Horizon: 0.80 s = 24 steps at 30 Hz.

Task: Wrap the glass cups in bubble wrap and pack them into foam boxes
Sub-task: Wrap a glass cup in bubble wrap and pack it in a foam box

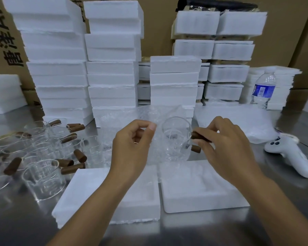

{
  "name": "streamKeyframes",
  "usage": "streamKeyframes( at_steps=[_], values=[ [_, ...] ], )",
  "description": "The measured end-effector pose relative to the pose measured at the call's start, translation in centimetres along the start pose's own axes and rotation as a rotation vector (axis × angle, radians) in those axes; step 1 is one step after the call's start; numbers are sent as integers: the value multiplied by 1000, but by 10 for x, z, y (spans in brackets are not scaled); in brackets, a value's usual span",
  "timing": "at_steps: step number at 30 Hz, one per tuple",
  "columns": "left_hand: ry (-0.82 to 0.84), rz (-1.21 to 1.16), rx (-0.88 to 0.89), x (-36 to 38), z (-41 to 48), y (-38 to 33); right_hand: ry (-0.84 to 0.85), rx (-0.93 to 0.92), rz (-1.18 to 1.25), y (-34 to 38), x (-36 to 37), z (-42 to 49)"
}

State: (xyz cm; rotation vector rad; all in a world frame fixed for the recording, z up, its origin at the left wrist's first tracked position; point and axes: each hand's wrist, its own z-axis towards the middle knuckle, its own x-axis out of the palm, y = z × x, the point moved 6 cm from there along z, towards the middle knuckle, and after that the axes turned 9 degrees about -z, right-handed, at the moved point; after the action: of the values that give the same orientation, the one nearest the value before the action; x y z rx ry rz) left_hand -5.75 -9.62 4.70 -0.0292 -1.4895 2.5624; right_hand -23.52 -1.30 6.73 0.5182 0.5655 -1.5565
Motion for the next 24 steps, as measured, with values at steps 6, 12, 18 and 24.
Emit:
streamKeyframes(
  at_steps=[6,12,18,24],
  values=[
    [63,56,105,-1,-1,-12,170,179,217,-14,15,-2],
    [56,-23,111,-4,-2,-17,224,229,204,-19,19,-4],
    [79,5,140,2,-10,-17,207,25,128,4,14,-5],
    [70,177,415,7,-24,-35,266,180,309,3,24,-7]
  ],
)
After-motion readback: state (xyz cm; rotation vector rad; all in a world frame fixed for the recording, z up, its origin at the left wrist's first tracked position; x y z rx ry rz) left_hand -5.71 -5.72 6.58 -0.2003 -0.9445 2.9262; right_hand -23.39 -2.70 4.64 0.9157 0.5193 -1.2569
